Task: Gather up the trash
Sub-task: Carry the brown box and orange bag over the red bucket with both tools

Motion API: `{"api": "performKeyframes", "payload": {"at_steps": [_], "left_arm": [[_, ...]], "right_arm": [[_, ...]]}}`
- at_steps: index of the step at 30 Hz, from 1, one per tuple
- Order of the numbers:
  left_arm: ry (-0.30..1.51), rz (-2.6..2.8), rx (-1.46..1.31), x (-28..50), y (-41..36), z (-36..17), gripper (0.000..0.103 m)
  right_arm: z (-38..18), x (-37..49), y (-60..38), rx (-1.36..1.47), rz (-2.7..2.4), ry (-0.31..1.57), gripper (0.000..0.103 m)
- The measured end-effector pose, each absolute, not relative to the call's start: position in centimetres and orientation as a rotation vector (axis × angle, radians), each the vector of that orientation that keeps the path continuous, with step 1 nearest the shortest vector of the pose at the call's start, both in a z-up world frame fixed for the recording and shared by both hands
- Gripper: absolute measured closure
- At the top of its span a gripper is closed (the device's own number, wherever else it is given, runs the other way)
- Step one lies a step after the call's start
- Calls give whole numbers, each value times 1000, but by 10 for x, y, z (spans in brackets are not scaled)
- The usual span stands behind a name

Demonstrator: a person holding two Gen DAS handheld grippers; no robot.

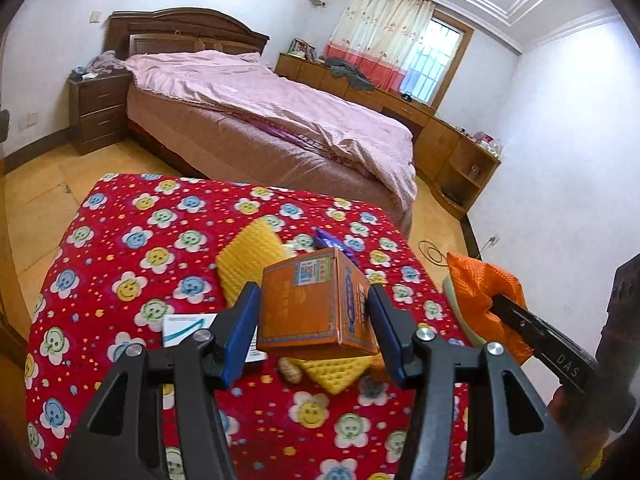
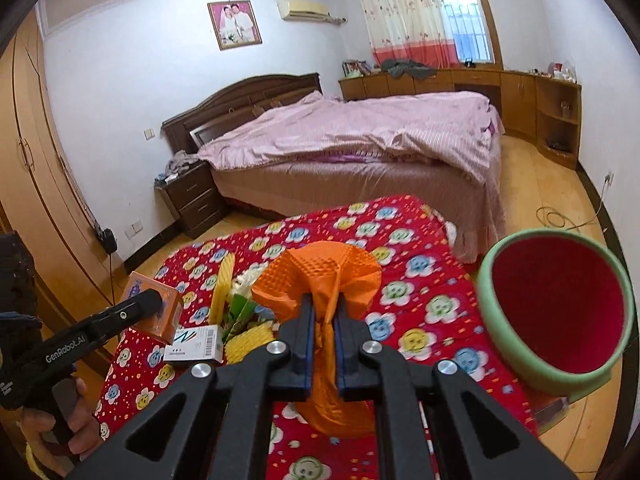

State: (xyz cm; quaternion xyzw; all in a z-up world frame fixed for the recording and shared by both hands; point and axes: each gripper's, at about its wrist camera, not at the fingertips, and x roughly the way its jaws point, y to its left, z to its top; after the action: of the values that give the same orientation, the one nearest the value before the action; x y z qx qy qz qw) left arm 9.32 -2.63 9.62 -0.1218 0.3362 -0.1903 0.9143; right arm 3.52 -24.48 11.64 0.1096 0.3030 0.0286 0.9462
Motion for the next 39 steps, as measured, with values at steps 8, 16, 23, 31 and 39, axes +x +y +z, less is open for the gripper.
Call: {"api": "performKeyframes", "payload": {"at_steps": [8, 16, 23, 31, 39], "left_arm": [[705, -466, -249, 90, -61, 113, 47], [704, -530, -221, 93, -102, 125, 47], [688, -568, -164, 98, -137, 137, 47], [675, -611, -95, 108, -182, 142, 47], [697, -689, -29, 120, -246, 124, 47]], "right_arm": [[135, 16, -285, 238, -1, 580, 94], [144, -1, -328, 246, -91, 562, 94], [148, -10, -359, 263, -154, 550, 94], [146, -15, -398, 298, -220, 546, 94], [128, -16, -444, 356, -288, 574, 94]]}}
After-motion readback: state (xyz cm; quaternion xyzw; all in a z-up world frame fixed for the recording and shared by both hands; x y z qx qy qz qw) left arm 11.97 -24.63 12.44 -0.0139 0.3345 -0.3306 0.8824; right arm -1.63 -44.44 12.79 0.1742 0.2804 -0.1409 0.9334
